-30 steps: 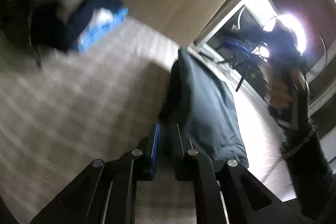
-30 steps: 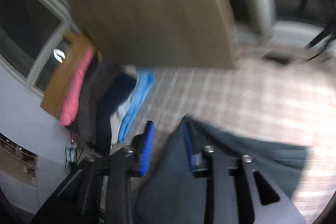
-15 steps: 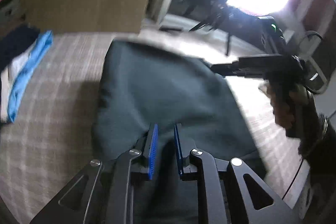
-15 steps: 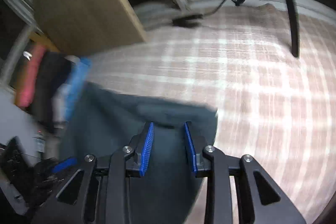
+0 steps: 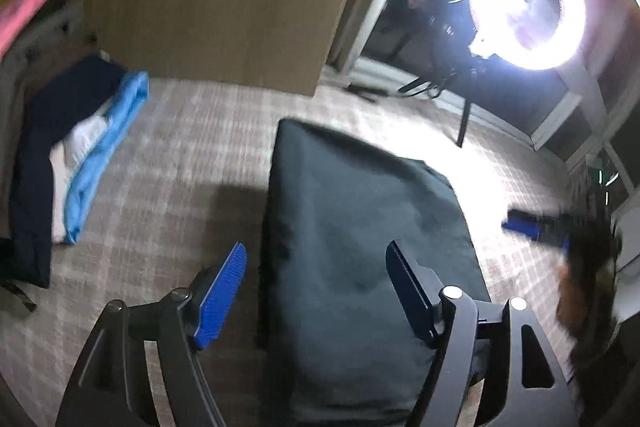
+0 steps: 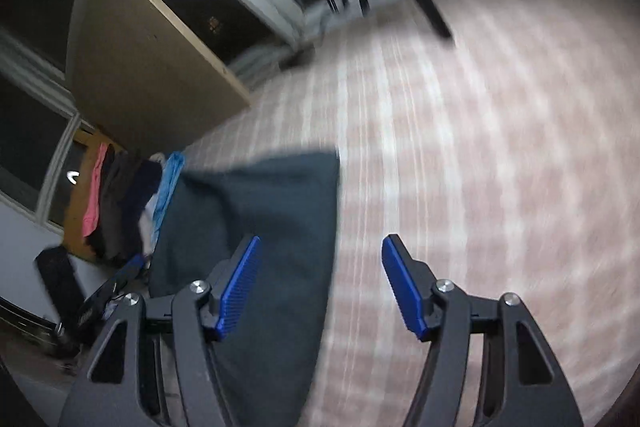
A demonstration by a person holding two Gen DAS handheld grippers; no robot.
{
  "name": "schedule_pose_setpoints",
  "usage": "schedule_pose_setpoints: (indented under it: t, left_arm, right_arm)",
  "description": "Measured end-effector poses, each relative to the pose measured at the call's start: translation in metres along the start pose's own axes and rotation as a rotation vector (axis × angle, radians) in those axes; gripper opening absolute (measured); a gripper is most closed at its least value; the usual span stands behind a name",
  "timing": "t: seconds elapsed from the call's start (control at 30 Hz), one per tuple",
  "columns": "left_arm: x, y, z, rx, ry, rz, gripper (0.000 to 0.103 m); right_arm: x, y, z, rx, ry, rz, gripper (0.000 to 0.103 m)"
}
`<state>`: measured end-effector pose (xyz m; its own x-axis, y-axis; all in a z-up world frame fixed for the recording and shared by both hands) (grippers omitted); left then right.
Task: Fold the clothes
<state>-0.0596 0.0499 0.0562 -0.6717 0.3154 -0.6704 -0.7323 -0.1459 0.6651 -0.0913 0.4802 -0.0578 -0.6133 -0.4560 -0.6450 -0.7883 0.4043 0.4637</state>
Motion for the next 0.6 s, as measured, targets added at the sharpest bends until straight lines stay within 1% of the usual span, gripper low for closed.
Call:
schedule_pose_setpoints:
  t: [0.1, 0.17, 0.2, 0.33, 0.37, 0.47, 0.57, 0.6]
  left_arm:
    - [0.017, 0.006, -0.01, -0.016, -0.005, -0.052, 0.073]
    - [0.028, 0.009, -0.015, -0.029, -0.031, -0.094, 0.074]
    - [0.039, 0.01, -0.017, -0.035, -0.034, -0.115, 0.074]
    - [0.063, 0.008, -0.019, -0.029, -0.046, -0.185, 0.074]
    - [0.067, 0.007, -0.018, -0.033, -0.058, -0.195, 0.074]
    - [0.075, 0.002, -0.012, -0.021, -0.067, -0.222, 0.075]
    - [0.086, -0.006, -0.005, -0.02, -0.105, -0.26, 0.075]
    - [0.086, -0.008, -0.001, 0.001, -0.106, -0.254, 0.076]
  right_arm:
    - [0.016, -0.021, 0.003, 0.024, 0.004, -0.038, 0.062]
    - [0.021, -0.029, 0.001, 0.045, 0.048, -0.051, 0.062]
    - [0.023, -0.031, -0.001, 0.042, 0.057, -0.056, 0.062]
    - [0.036, -0.038, -0.016, -0.013, 0.05, -0.078, 0.062]
    - [0.039, -0.039, -0.019, -0.024, 0.052, -0.084, 0.062]
    - [0.043, -0.042, -0.028, -0.067, 0.041, -0.078, 0.066]
    - [0.044, -0.043, -0.033, -0.086, 0.036, -0.058, 0.072]
    - [0.046, -0.043, -0.035, -0.092, 0.034, -0.048, 0.073]
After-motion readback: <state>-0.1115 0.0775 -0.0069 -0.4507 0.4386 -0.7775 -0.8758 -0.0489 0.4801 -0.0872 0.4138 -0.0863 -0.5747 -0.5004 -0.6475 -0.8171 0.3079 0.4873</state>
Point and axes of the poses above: each gripper's, at about its wrist camera, not at the fingertips, and x roughly the way its jaws point, z to its right, y to its top, the point moved 1 cm from there along x, roughly the way its jaws point, and after that the axes turned 9 degrees about z, right-handed, at the moved point
